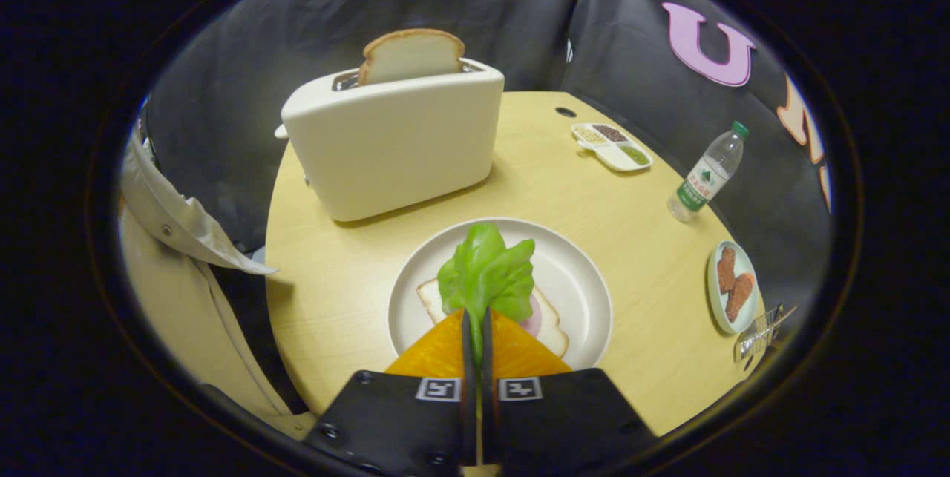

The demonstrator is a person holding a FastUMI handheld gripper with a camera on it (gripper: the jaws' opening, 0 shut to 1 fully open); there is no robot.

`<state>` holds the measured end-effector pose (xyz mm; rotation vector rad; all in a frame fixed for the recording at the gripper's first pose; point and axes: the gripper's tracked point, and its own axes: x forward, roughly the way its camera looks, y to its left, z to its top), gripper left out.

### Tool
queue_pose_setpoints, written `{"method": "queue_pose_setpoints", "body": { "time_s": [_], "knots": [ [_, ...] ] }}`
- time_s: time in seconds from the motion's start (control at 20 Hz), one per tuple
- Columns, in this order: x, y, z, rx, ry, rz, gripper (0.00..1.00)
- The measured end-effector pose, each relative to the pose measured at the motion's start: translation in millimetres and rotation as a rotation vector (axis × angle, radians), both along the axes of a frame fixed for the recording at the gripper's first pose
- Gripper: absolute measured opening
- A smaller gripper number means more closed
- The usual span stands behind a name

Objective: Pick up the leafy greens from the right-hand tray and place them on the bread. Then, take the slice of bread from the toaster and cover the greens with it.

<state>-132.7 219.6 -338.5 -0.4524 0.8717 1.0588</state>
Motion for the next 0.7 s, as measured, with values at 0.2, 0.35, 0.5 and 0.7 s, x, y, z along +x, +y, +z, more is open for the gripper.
{"method": "queue_pose_setpoints", "body": {
  "time_s": [0.2, 0.35, 0.5, 0.7],
  "knots": [
    [6.5, -2.3, -13.9, -0.044, -0.002, -0.002, 0.13],
    [8.5, -3.0, -19.5, -0.062, -0.011, -0.006, 0.24],
    [12.5, -3.7, -20.1, -0.072, -0.025, -0.019, 0.48],
    [13.3, -1.1, -16.4, -0.055, -0.023, -0.035, 0.81]
  ]
}}
